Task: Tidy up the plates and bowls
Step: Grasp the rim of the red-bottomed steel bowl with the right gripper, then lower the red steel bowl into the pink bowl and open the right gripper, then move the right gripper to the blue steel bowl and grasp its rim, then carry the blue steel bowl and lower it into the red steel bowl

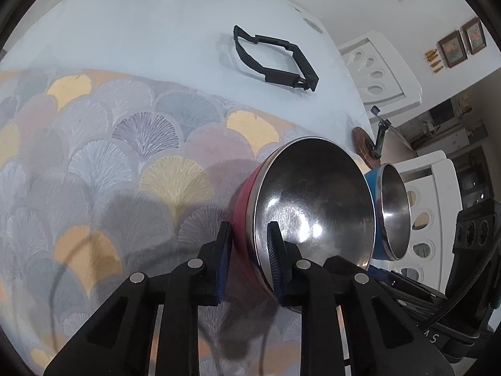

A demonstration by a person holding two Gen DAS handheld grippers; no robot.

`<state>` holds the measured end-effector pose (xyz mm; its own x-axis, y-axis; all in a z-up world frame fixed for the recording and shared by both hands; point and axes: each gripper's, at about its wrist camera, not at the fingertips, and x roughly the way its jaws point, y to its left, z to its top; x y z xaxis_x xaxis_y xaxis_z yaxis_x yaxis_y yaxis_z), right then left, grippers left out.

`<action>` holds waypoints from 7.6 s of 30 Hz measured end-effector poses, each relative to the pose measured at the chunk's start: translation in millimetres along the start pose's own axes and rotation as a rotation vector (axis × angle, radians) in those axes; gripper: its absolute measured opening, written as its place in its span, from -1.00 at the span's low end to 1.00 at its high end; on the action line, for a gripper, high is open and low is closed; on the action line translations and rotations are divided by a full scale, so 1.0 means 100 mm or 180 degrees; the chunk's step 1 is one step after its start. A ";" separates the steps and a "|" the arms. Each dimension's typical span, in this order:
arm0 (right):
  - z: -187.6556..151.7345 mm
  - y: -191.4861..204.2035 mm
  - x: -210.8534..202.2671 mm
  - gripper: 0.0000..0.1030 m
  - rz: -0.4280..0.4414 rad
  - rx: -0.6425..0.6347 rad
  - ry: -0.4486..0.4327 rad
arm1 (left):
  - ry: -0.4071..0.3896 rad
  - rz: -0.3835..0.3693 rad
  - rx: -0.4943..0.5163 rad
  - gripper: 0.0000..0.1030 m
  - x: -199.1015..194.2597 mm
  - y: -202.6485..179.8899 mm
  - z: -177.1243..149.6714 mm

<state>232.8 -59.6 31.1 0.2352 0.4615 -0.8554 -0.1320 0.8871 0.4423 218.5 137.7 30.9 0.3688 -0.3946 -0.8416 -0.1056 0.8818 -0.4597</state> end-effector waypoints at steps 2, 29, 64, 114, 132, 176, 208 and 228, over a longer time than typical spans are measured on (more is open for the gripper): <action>-0.02 0.03 -0.05 -0.42 -0.0010 -0.0026 -0.0013 | -0.0011 -0.0019 -0.0018 -0.62 -0.06 0.00 -0.03; -1.20 0.76 -1.44 -0.42 -0.0029 -0.0315 -0.0498 | -0.0536 -0.0267 0.0135 -0.62 -1.53 -0.28 -1.04; -2.79 0.25 -1.46 -0.41 -0.0322 0.0030 -0.0132 | -0.0037 0.0167 0.0833 -0.62 -1.40 -0.63 -2.62; -2.14 0.29 -1.58 -0.41 -0.0140 0.0009 -0.0192 | -0.0314 0.0333 0.1030 -0.42 -1.60 -0.93 -1.88; -0.51 -0.51 -1.46 -0.05 -0.0324 0.0400 -0.0525 | -0.0224 0.0091 0.1125 -0.36 -0.88 -1.45 -0.38; 0.11 -0.83 -0.83 -0.49 -0.0673 0.0471 -0.0406 | -0.0021 0.0126 0.1359 -0.62 0.21 -1.58 0.00; -1.73 0.50 -1.97 -0.48 -0.0346 -0.0019 -0.0675 | -0.0720 0.0094 0.1025 -0.62 -1.76 -1.18 -1.63; -2.68 0.30 -1.43 -0.46 -0.0435 0.0190 0.0040 | -0.0242 0.0206 0.0932 -0.62 -1.47 -0.76 -2.55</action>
<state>-63.0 -101.5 94.0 0.2351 0.3366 -0.9119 -0.0420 0.9408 0.3364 -63.7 62.7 117.3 0.4391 -0.3243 -0.8378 0.1354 0.9458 -0.2951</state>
